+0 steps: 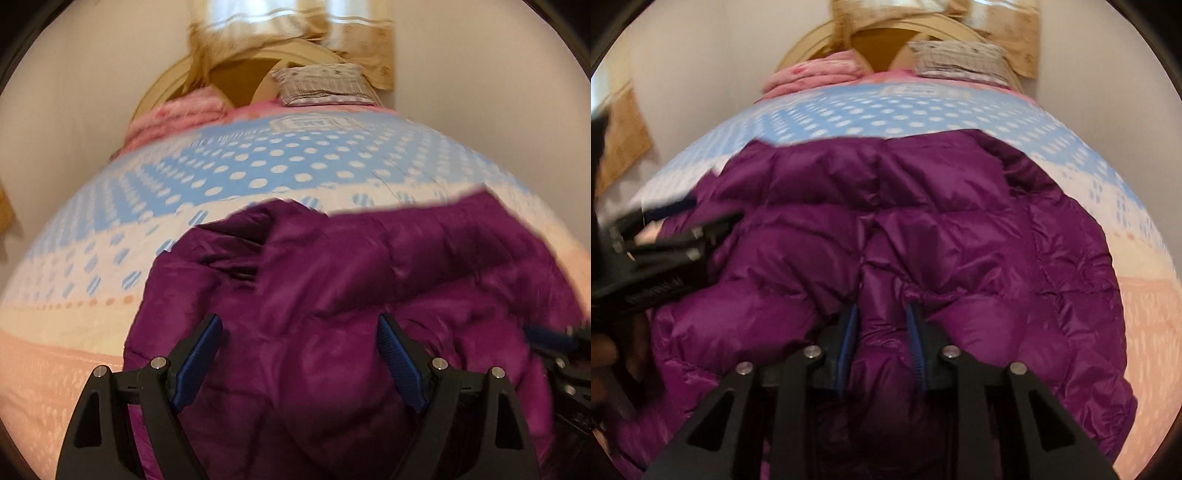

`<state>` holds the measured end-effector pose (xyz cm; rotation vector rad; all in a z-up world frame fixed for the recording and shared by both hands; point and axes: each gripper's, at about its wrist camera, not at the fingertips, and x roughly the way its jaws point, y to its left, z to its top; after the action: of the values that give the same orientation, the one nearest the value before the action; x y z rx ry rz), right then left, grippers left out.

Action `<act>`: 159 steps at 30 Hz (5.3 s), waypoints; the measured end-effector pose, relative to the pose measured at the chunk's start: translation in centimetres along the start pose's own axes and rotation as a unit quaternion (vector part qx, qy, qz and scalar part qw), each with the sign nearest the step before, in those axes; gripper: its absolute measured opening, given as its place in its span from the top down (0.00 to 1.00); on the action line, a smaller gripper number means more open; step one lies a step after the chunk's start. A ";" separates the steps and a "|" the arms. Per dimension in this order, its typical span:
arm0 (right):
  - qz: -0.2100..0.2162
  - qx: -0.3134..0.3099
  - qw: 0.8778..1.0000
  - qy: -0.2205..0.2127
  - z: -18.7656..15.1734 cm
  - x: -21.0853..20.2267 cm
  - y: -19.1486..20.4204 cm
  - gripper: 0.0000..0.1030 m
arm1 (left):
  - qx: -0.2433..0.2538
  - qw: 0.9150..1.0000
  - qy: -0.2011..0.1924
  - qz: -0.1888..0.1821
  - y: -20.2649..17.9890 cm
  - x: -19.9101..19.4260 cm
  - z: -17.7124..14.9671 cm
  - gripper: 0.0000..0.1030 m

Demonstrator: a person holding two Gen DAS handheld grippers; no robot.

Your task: Fold large clothes

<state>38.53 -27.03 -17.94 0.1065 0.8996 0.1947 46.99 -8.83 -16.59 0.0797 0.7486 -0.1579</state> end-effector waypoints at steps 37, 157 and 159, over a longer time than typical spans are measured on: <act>-0.031 0.042 0.996 -0.065 6.6 0.7 -1.3 0.62 | -0.056 0.997 -0.009 0.047 1.7 0.1 3.4 0.15; 0.001 0.082 0.980 -0.183 -9.5 -24.0 -1.2 0.93 | 0.038 0.991 -0.126 -0.017 7.9 -25.0 -11.8 0.91; -0.004 0.096 0.980 -0.176 -7.9 -21.6 -2.4 0.93 | 0.024 0.993 -0.115 -0.017 8.5 -21.9 -10.6 0.88</act>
<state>19.52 -33.85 -6.64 0.3075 0.5639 0.0765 25.54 3.40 -9.26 0.0925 0.5173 -0.2138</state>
